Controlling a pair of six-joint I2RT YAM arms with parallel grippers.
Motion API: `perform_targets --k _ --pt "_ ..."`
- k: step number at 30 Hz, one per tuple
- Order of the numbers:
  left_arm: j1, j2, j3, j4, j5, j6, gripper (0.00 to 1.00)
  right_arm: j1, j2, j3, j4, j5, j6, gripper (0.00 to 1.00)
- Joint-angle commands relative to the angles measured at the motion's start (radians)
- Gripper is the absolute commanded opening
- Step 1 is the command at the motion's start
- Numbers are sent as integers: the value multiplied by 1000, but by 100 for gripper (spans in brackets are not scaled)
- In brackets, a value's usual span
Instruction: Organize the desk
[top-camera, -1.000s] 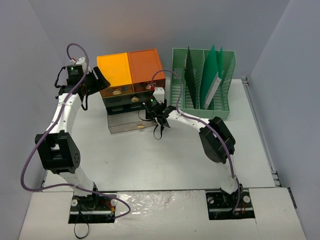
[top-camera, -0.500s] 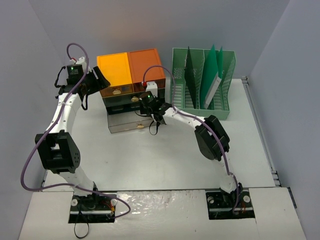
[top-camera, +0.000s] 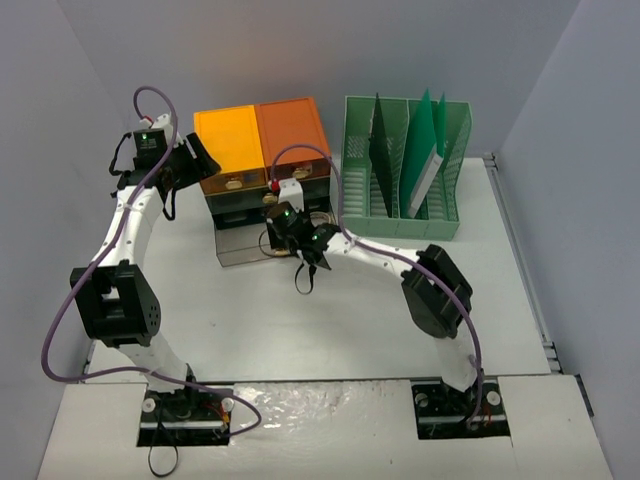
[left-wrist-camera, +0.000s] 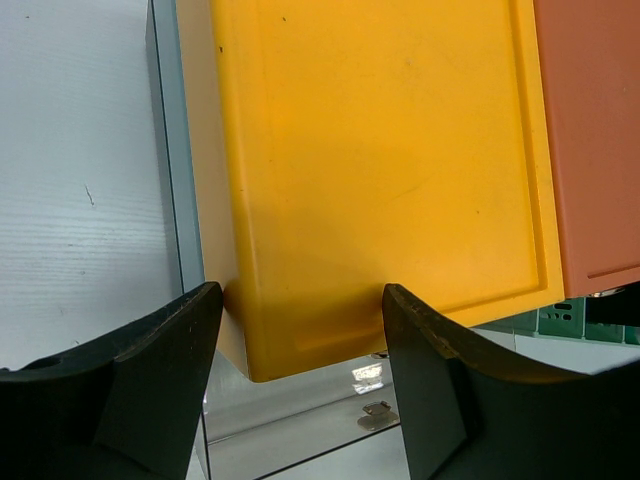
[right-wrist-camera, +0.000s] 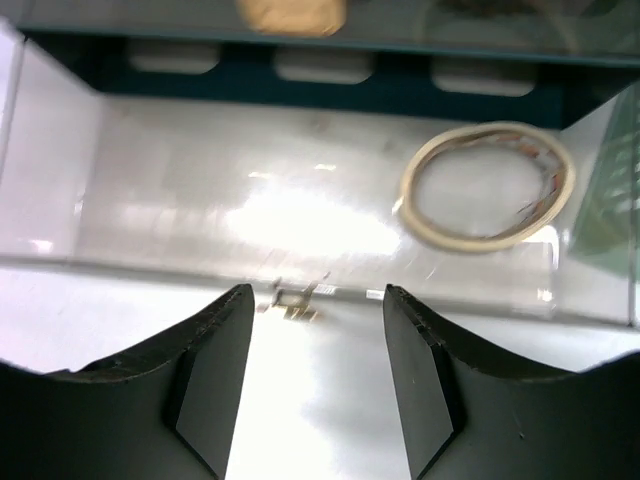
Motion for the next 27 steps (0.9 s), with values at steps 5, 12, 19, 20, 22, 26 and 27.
perform_targets --k 5,12,19,20,22,26,27 --pt "-8 100 -67 -249 -69 80 60 70 -137 -77 79 99 45 52" --pt "-8 95 -69 -249 -71 78 60 90 -123 -191 151 85 90 52" --pt "-8 94 -63 -258 -79 85 60 94 -75 -217 238 71 79 52" --pt "-8 94 -64 -257 -81 86 60 94 -72 -229 272 71 74 52" --pt "-8 96 -64 -255 -79 85 60 94 -58 -241 323 64 61 52" --pt "-10 100 -73 -247 -78 85 60 95 -1 -232 390 35 44 53" --pt "-10 101 -74 -247 -78 85 60 93 21 -224 398 26 45 53"
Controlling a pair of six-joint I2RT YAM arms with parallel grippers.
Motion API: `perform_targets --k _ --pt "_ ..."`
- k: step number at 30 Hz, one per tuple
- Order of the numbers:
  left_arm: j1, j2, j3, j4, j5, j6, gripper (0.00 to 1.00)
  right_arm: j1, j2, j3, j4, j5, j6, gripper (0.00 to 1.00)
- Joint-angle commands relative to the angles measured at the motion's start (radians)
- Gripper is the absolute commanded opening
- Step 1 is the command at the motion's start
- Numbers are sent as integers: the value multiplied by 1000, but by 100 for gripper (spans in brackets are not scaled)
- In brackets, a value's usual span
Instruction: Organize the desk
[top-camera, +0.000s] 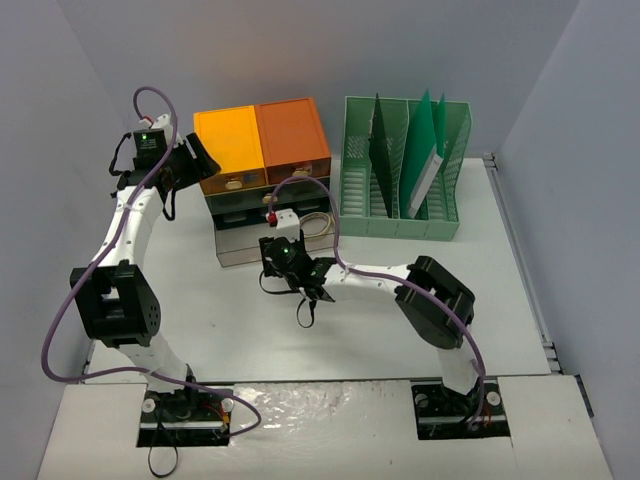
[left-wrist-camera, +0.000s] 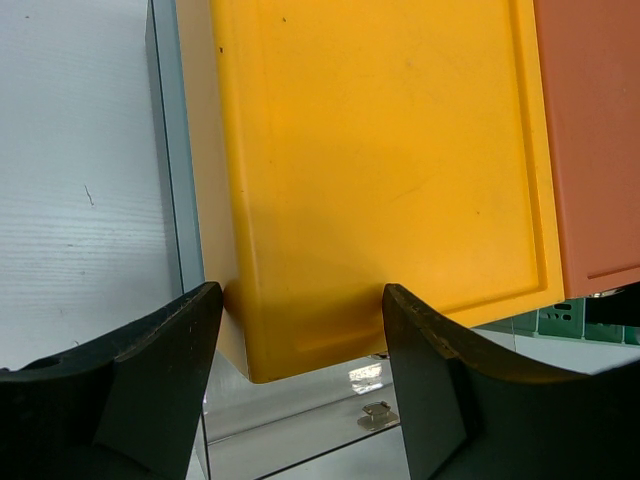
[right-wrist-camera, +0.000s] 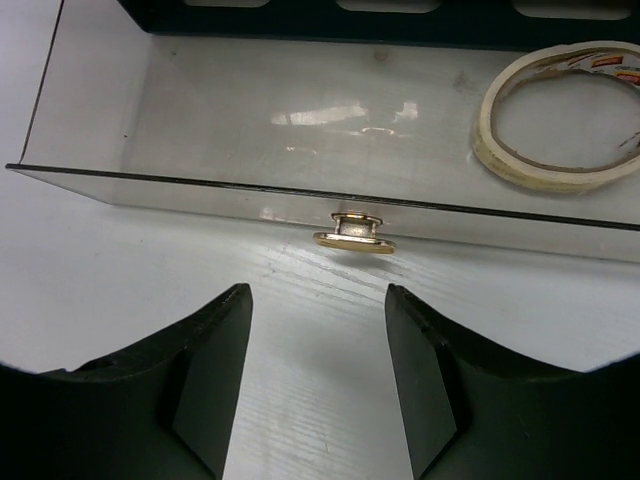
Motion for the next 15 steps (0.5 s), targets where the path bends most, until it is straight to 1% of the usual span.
perform_targets --k 1,8,15 --pt "-11 102 -76 -247 -79 86 60 4 79 31 138 -19 -13 53" --pt "-11 106 -73 -247 -81 88 60 4 145 102 139 -20 -21 53" --pt "-10 109 -70 -248 -81 88 60 -6 181 118 160 8 -64 53"
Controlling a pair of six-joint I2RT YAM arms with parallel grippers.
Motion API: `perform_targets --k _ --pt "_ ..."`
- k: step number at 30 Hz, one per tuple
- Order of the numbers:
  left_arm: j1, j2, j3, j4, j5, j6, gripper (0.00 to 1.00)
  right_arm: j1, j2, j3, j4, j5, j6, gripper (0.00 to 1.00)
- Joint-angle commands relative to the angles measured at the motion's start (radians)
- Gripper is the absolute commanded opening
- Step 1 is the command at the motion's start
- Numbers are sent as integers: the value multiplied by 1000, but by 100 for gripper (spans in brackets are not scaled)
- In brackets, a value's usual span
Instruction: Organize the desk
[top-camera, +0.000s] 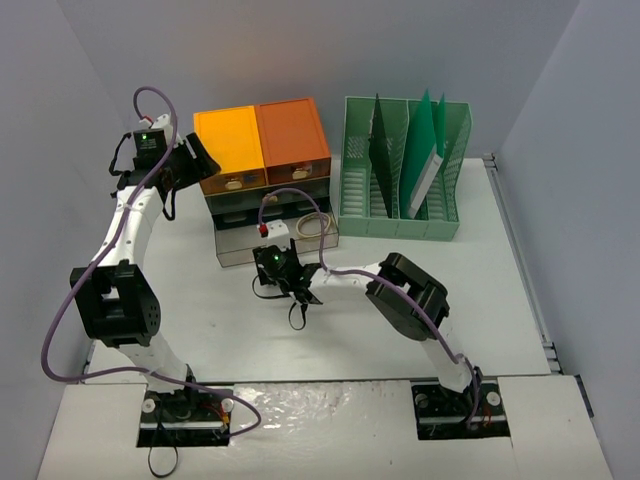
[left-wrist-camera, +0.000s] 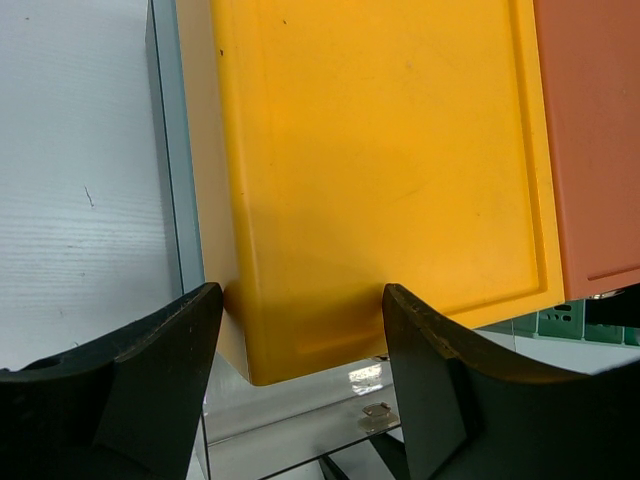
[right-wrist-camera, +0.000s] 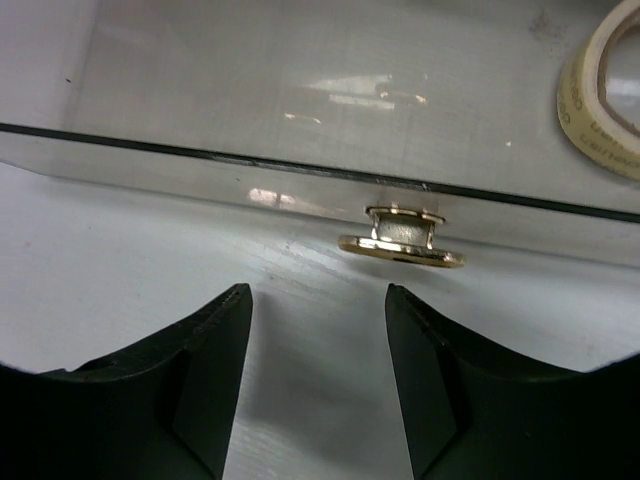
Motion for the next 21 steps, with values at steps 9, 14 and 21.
perform_targets --k 9,14,21 --pt "-9 106 -72 -250 -85 88 60 -65 81 161 87 57 -103 53" --pt "-9 99 -76 -253 -90 91 60 -117 150 268 78 50 -134 53" --pt "-10 97 -82 -253 -90 92 60 -177 236 436 43 37 -158 53"
